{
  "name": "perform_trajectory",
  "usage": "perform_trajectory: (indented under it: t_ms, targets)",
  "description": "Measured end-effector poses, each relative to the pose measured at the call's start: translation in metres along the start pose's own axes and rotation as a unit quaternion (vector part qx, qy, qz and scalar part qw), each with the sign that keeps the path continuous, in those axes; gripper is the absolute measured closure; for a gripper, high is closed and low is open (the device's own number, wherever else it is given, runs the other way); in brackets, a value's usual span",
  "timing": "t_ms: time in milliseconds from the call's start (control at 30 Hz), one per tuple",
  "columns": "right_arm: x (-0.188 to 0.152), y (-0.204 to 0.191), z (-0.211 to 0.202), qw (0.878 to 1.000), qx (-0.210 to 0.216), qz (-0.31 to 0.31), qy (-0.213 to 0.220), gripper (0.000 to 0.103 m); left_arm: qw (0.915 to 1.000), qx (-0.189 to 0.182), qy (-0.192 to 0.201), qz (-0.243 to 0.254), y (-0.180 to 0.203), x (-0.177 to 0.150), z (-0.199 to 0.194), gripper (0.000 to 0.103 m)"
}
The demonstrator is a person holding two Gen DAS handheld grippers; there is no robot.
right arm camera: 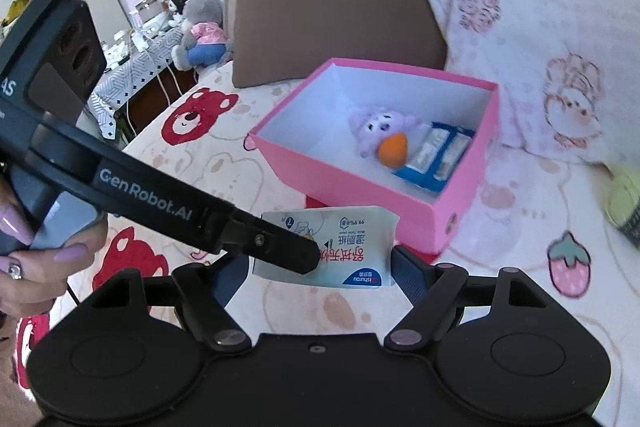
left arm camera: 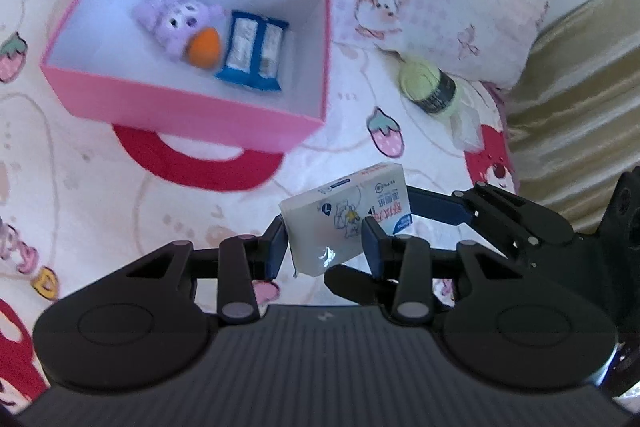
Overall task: Organize objects
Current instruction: 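Carry the tissue packet with the left gripper into the pink box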
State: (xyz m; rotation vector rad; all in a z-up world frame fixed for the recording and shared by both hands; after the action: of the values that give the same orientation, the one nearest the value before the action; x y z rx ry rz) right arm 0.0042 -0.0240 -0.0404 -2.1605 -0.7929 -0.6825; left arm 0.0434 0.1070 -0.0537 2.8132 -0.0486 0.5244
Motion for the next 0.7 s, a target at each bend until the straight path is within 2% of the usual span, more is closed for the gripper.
perform_trajectory:
  t_ms: [233, 500, 700]
  targets:
    - [0.033, -0.004, 0.02, 1.0, 0.029, -0.008, 0.003, 0.02, 0.9987, 0.041, 0.03, 0.0, -0.021, 0.035, -0.015, 0.065]
    - [0.068, 0.014, 0.047, 0.997, 0.071, 0.031, 0.001, 0.026, 0.9956, 0.083, 0.041, -0.012, -0.046, 0.077, -0.012, 0.065]
    - [0.089, 0.033, 0.084, 0.999, 0.034, 0.031, -0.017, 0.033, 0.9942, 0.101, 0.033, -0.021, -0.063, 0.106, 0.015, 0.065]
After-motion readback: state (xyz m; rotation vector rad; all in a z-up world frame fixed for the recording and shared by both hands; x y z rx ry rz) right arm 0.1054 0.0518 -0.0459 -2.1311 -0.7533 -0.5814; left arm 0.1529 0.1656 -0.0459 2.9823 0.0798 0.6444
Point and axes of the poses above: each gripper's, at about its wrist camera, not at the fingertips, and z roughly the way its jaws point, y to its right, x to its top, the point moved 8 cm from there along z, roughly the way its jaws point, and after that the axes turned 14 degrees about x, right-handed, at the moved point
